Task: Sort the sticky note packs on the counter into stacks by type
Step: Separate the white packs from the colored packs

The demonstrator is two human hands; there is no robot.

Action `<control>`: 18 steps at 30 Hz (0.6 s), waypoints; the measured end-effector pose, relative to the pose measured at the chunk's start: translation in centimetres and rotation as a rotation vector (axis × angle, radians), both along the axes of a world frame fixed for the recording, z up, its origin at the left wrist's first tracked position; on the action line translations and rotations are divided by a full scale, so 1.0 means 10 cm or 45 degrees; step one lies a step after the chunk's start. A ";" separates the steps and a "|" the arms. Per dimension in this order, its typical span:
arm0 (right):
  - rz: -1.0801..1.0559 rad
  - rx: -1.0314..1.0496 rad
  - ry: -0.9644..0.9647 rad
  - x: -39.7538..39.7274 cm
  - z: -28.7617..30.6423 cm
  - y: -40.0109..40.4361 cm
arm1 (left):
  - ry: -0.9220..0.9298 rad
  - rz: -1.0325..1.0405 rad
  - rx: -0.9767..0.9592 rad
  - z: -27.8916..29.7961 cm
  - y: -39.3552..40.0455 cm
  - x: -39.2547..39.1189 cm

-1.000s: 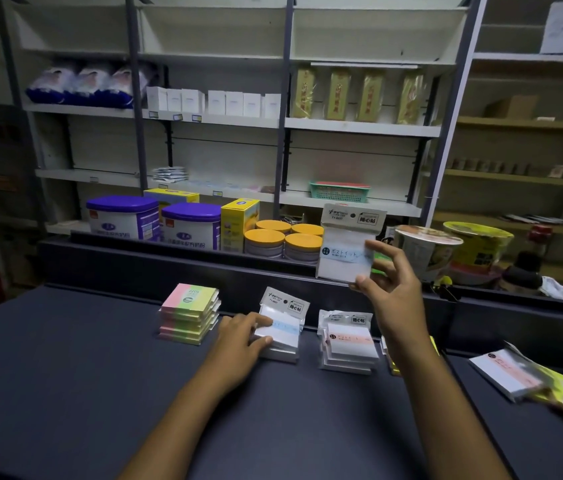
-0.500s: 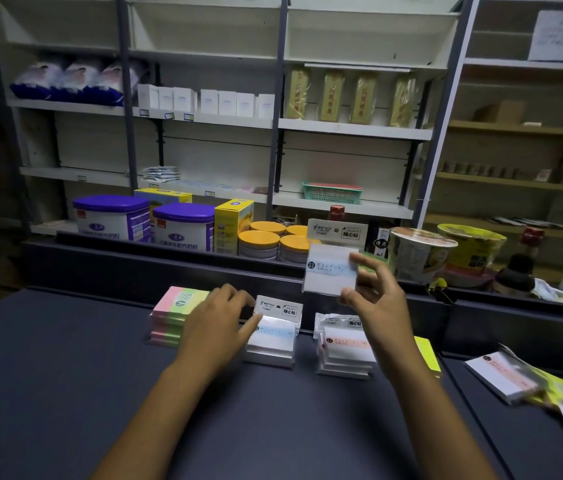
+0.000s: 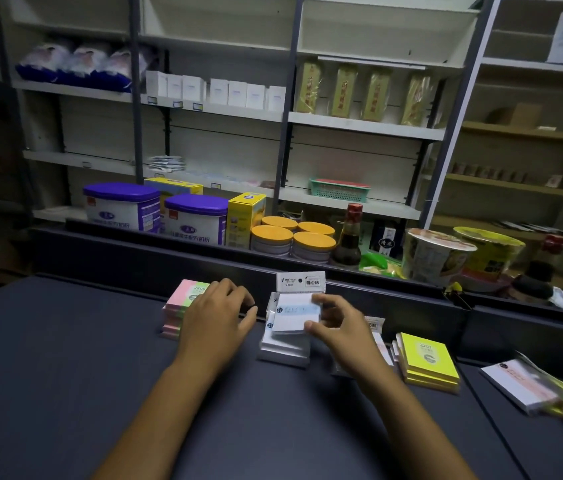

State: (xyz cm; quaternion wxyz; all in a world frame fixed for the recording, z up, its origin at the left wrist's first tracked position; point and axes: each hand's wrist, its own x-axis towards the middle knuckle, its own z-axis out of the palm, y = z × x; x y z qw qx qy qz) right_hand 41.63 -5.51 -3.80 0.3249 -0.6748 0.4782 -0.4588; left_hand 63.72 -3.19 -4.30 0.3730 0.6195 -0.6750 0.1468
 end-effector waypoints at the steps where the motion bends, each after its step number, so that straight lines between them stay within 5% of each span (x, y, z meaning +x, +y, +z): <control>1: -0.005 0.000 0.036 0.02 -0.01 0.00 | 0.003 0.003 0.000 0.00 0.01 0.00; 18: -0.109 -0.217 0.858 0.05 -0.22 -0.03 | 0.029 0.007 0.068 0.00 0.01 0.01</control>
